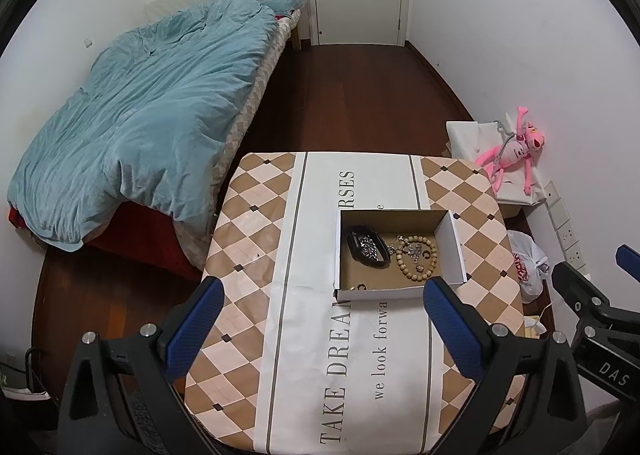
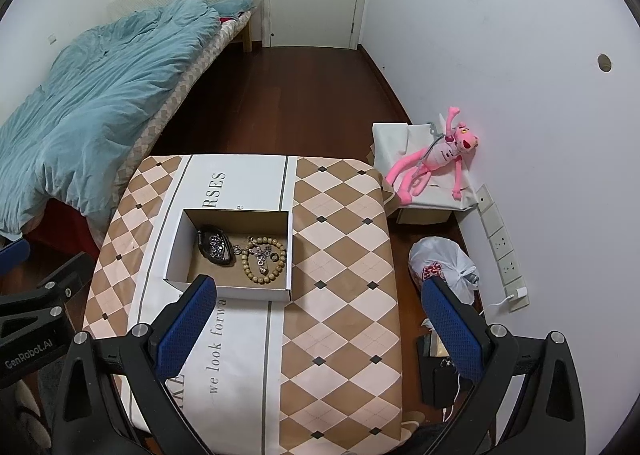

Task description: Organize jewelry

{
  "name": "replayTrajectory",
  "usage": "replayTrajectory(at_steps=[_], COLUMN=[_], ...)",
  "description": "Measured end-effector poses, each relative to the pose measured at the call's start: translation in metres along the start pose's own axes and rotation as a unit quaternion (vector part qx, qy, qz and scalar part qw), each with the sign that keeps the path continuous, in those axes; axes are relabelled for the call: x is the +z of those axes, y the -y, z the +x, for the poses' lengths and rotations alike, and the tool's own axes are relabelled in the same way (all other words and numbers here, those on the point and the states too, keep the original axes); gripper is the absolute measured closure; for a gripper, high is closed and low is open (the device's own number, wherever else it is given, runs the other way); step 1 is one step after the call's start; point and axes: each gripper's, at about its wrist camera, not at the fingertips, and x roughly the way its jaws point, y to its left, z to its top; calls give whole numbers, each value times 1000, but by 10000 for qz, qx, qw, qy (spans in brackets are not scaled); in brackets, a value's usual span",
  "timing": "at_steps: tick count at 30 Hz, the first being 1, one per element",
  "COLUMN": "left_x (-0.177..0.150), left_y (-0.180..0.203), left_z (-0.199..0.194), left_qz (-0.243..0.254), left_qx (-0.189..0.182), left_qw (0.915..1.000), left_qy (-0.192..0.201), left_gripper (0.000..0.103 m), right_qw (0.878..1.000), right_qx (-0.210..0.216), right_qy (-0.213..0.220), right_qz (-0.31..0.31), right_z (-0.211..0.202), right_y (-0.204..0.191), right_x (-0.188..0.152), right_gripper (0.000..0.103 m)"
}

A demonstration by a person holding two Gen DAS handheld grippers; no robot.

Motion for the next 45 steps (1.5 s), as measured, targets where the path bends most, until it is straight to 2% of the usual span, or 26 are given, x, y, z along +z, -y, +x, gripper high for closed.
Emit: replayTrajectory(at_steps=[45], left_x=[-7], left_y=[3], left_z=[-19], left_qz=[-79], left_qx=[13], left_qw=[9997], left_qy=[213], left_gripper=[1], right_qw=[9999], right_qx=[137], right_qy=[56], right_qz=[36], right_z=[-14], right_y=[-5], right_x=[-6], right_gripper=[0])
